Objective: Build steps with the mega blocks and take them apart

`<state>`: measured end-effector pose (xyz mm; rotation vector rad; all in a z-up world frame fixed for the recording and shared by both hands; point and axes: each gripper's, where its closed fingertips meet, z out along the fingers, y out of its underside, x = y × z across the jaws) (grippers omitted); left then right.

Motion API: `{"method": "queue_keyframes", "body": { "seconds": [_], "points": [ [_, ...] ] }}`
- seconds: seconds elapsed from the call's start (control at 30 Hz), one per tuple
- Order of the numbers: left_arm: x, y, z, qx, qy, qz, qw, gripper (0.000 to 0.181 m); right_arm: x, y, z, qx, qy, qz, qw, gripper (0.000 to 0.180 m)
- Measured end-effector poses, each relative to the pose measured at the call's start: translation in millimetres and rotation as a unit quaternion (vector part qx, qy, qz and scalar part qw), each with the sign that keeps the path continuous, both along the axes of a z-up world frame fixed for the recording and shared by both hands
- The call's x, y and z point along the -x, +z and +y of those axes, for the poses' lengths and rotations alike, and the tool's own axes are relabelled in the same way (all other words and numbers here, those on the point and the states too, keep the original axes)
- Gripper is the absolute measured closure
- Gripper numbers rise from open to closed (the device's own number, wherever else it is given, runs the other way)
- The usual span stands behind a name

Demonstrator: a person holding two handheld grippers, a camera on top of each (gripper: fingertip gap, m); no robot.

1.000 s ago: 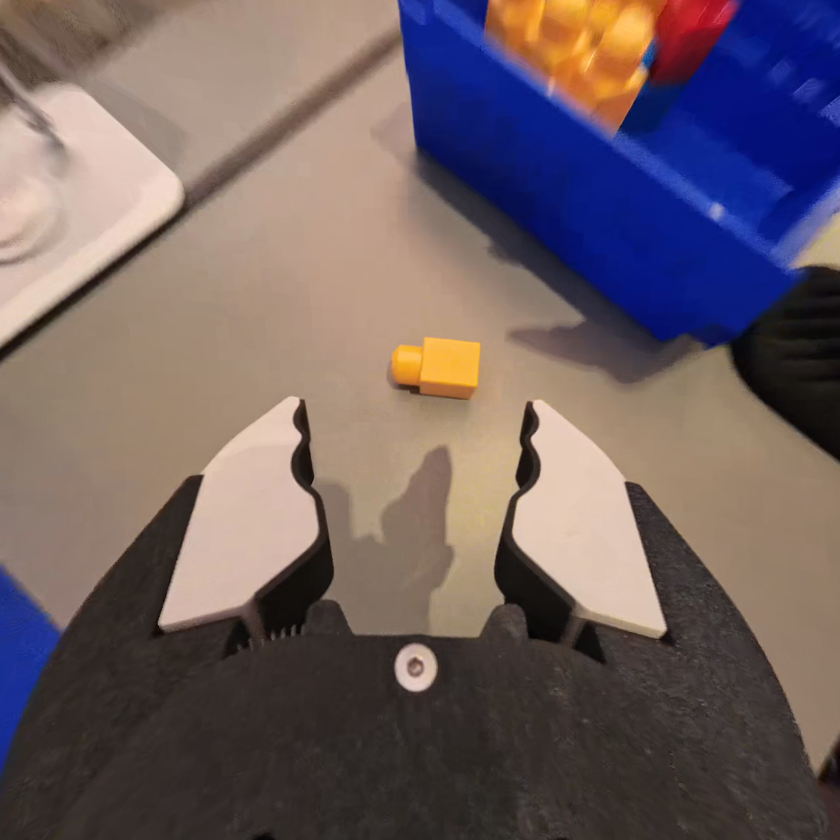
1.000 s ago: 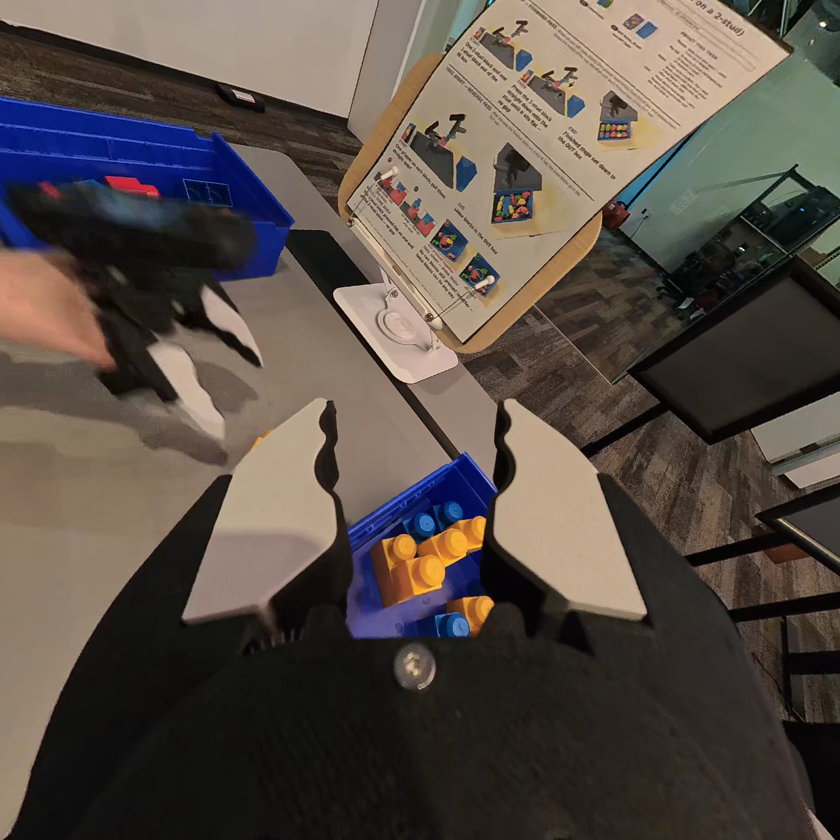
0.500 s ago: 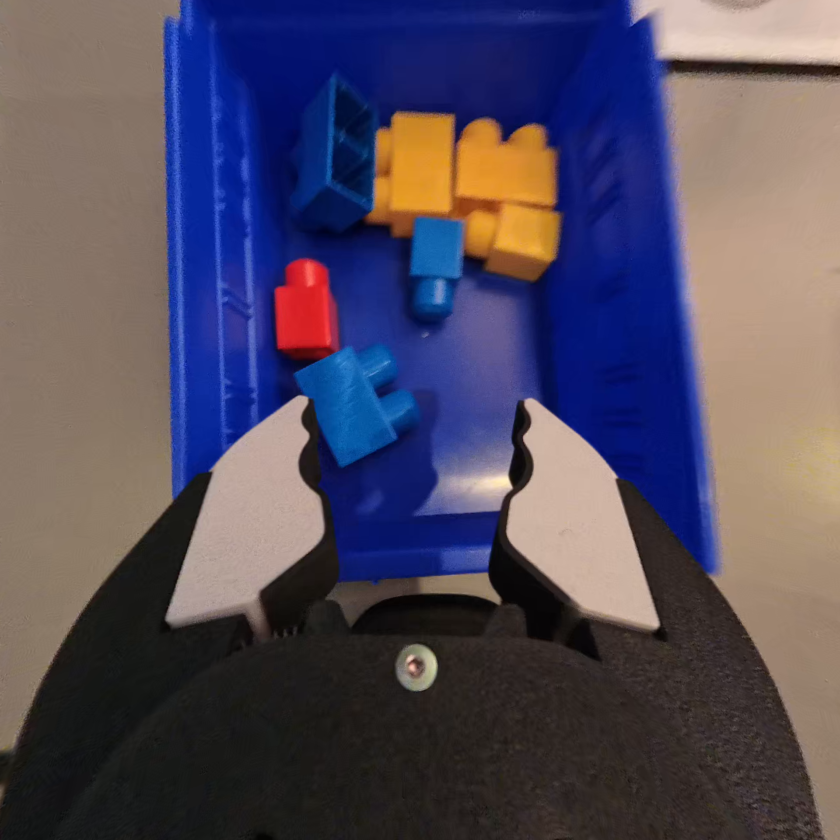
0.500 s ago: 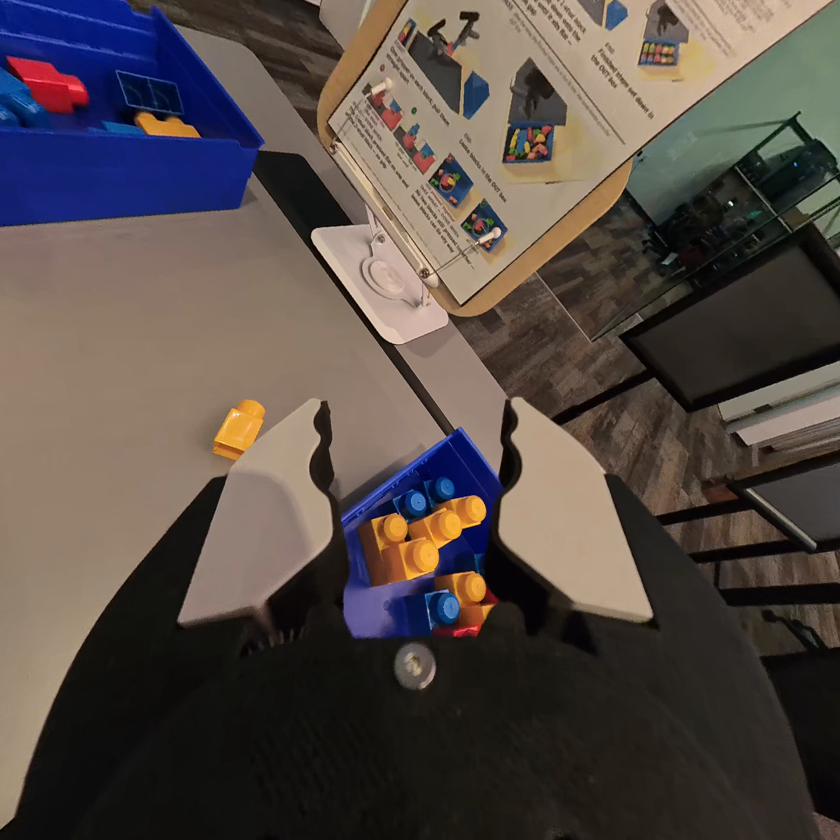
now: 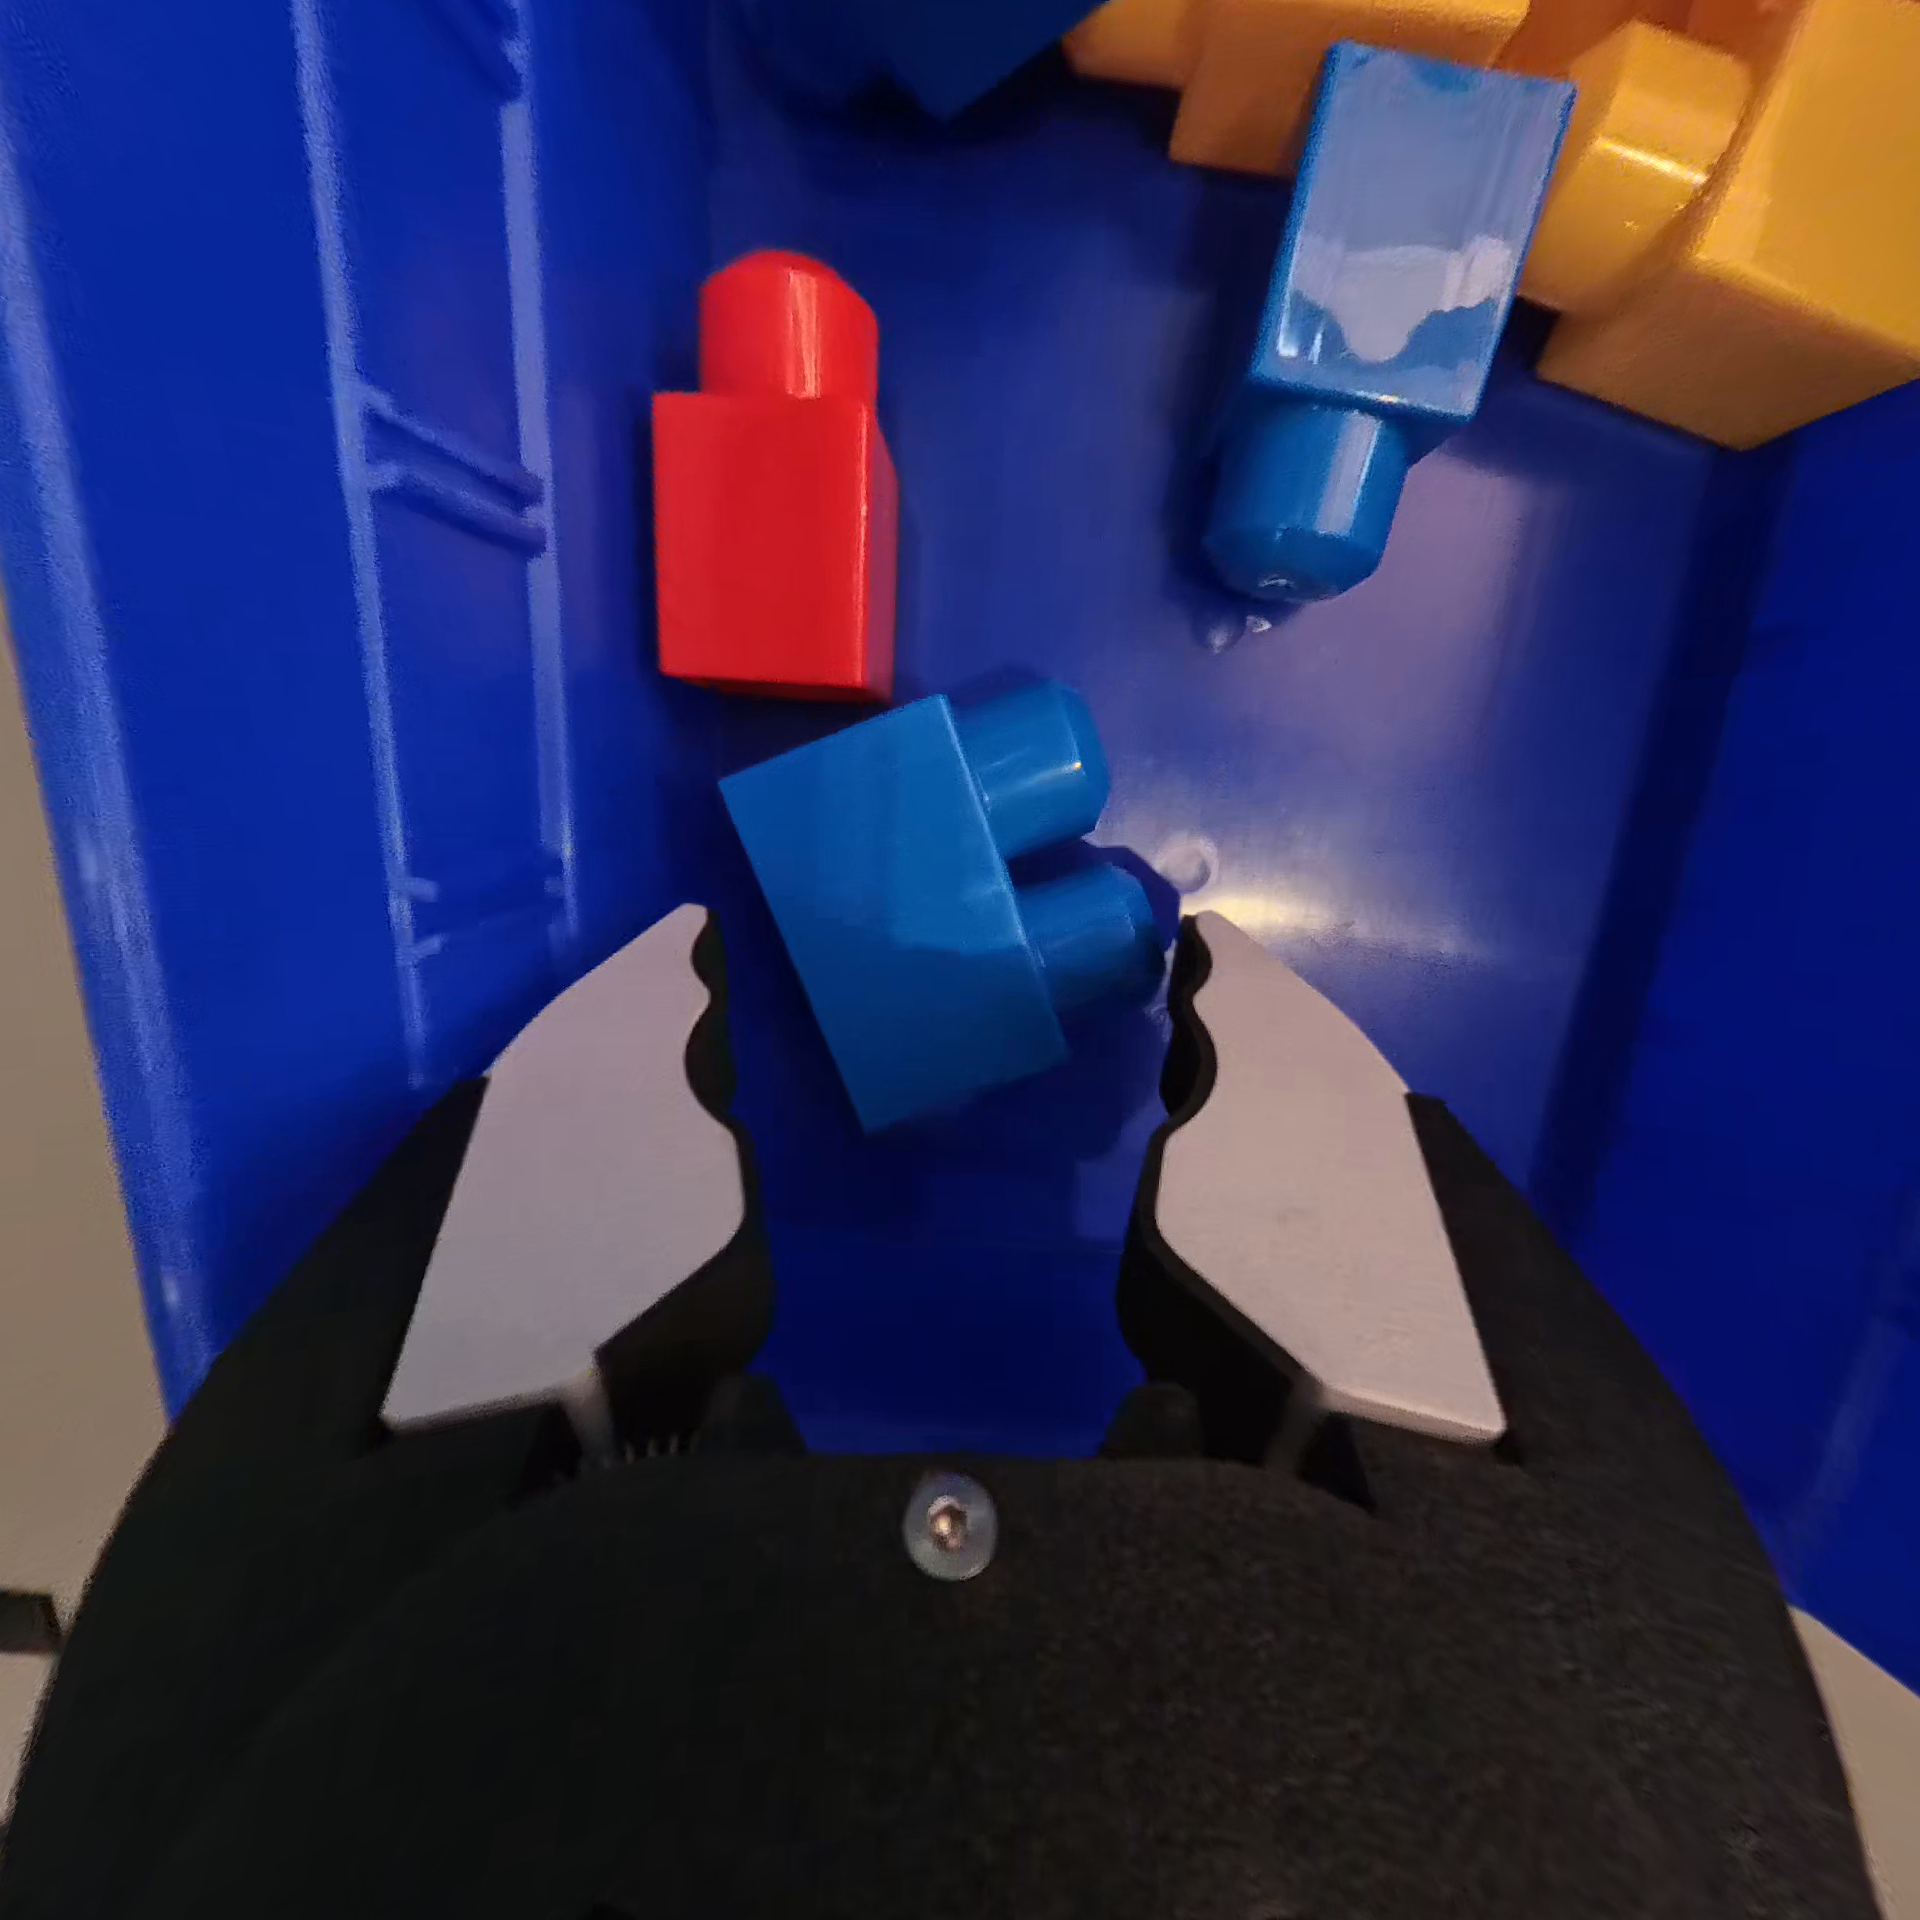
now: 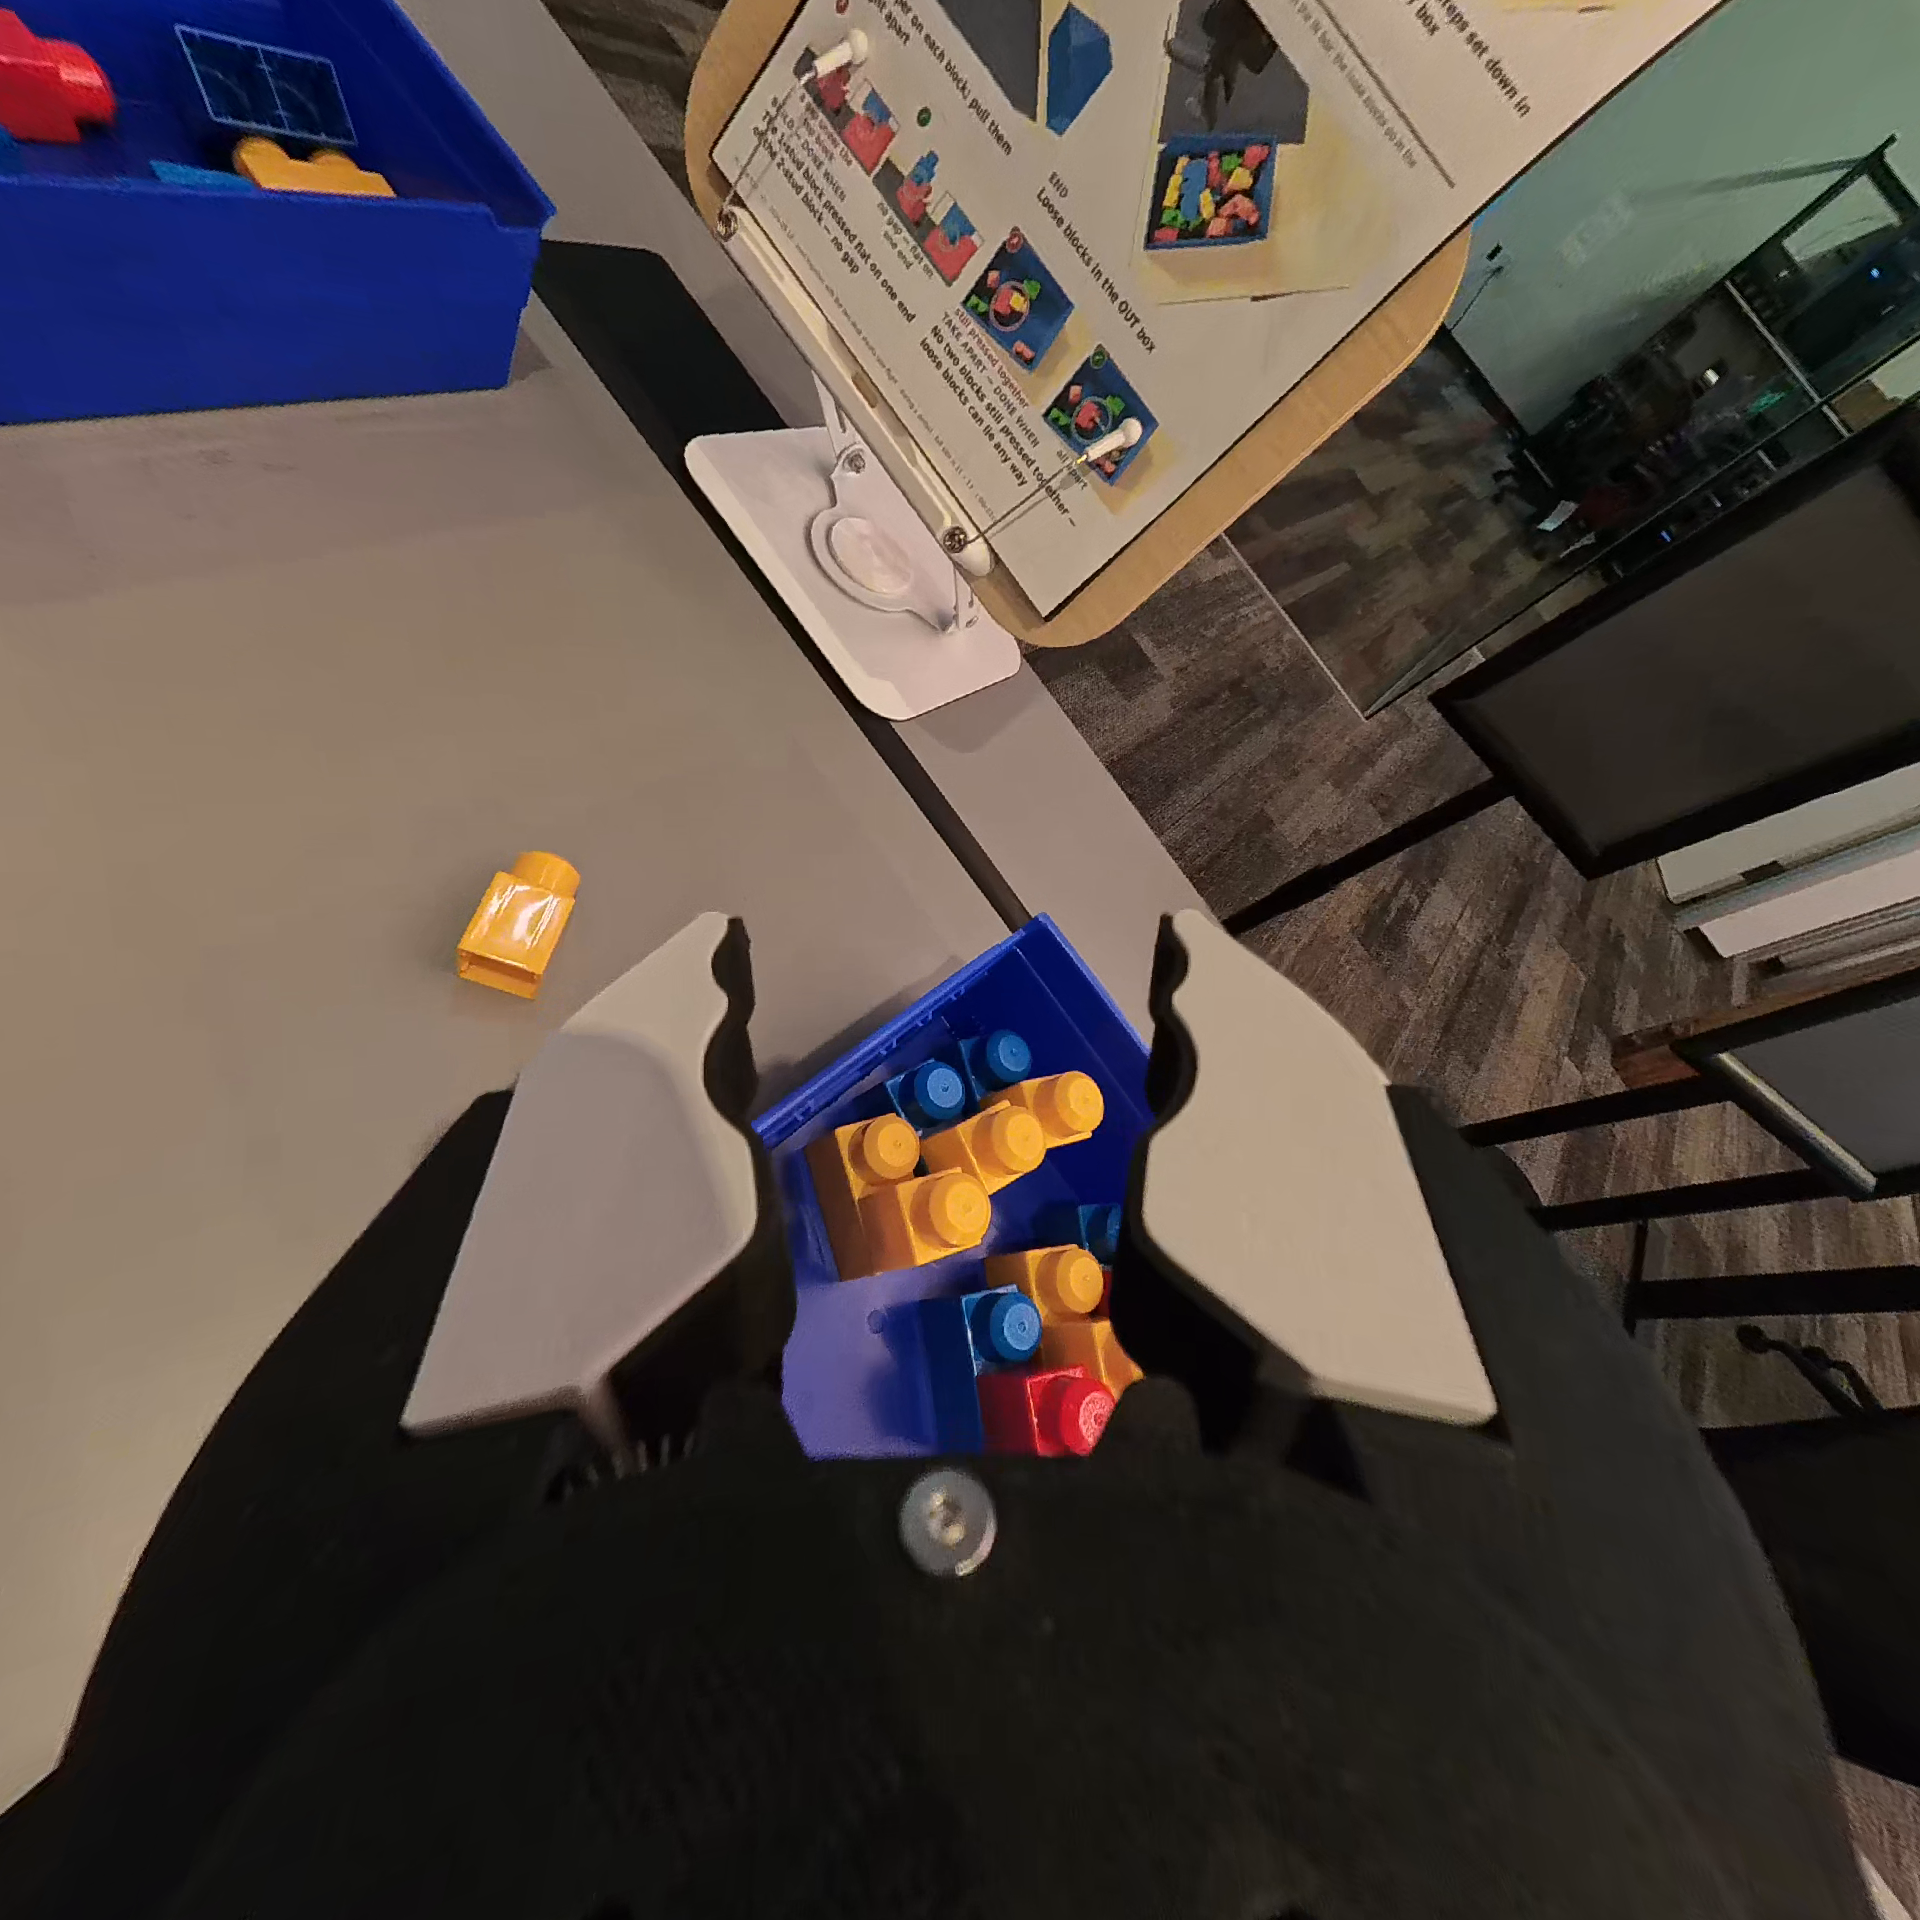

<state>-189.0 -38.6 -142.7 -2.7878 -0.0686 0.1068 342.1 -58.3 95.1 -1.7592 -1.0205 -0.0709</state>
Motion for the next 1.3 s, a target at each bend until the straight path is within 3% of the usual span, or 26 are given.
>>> {"method": "queue_keyframes", "body": {
  "seconds": [0.07,0.27,0.4,0.47,0.6,0.73,0.8,0.83,0.87,0.93,0.97,1.03,1.17,1.3],
  "points": [
    [-3,-1,5,-0.012,-0.007,-0.01,1.0,0.107,-1,-4,2,0.009,-0.005,-0.004,1.0,0.105],
    [-4,14,6,-0.051,-0.023,-0.021,0.998,0.109,-1,-10,7,0.017,-0.011,-0.014,1.0,0.105],
    [-17,59,10,-0.158,-0.055,-0.054,0.984,0.109,12,-9,9,0.006,0.002,-0.017,1.0,0.105],
    [-38,91,13,-0.221,-0.08,-0.117,0.965,0.109,30,-5,9,-0.014,0.026,-0.013,0.999,0.105],
    [-130,159,-8,-0.28,-0.209,-0.319,0.881,0.11,103,14,-6,-0.123,0.166,0.011,0.978,0.105],
    [-221,192,-67,-0.202,-0.381,-0.461,0.775,0.11,182,0,-71,-0.146,0.384,0.051,0.91,0.105],
    [-252,196,-94,-0.151,-0.438,-0.493,0.737,0.111,202,-9,-93,-0.167,0.44,0.046,0.881,0.105],
    [-264,195,-105,-0.128,-0.46,-0.503,0.72,0.118,208,-13,-99,-0.178,0.452,0.039,0.873,0.105],
    [-273,198,-114,-0.118,-0.474,-0.522,0.699,0.172,212,-18,-102,-0.185,0.46,0.03,0.868,0.105],
    [-288,217,-125,-0.097,-0.464,-0.598,0.646,0.181,217,-25,-107,-0.185,0.474,0.021,0.861,0.105],
    [-293,219,-122,-0.098,-0.454,-0.617,0.636,0.181,219,-32,-111,-0.168,0.489,0.021,0.856,0.106],
    [-301,192,-104,-0.094,-0.431,-0.585,0.68,0.181,223,-58,-115,-0.105,0.512,-0.011,0.853,0.115],
    [-303,169,-102,-0.092,-0.422,-0.577,0.694,0.175,219,-105,-103,-0.032,0.496,-0.105,0.861,0.129],
    [-291,145,-100,-0.154,-0.428,-0.467,0.758,0.175,202,-119,-74,0.001,0.442,-0.135,0.887,0.129]
  ]
}}
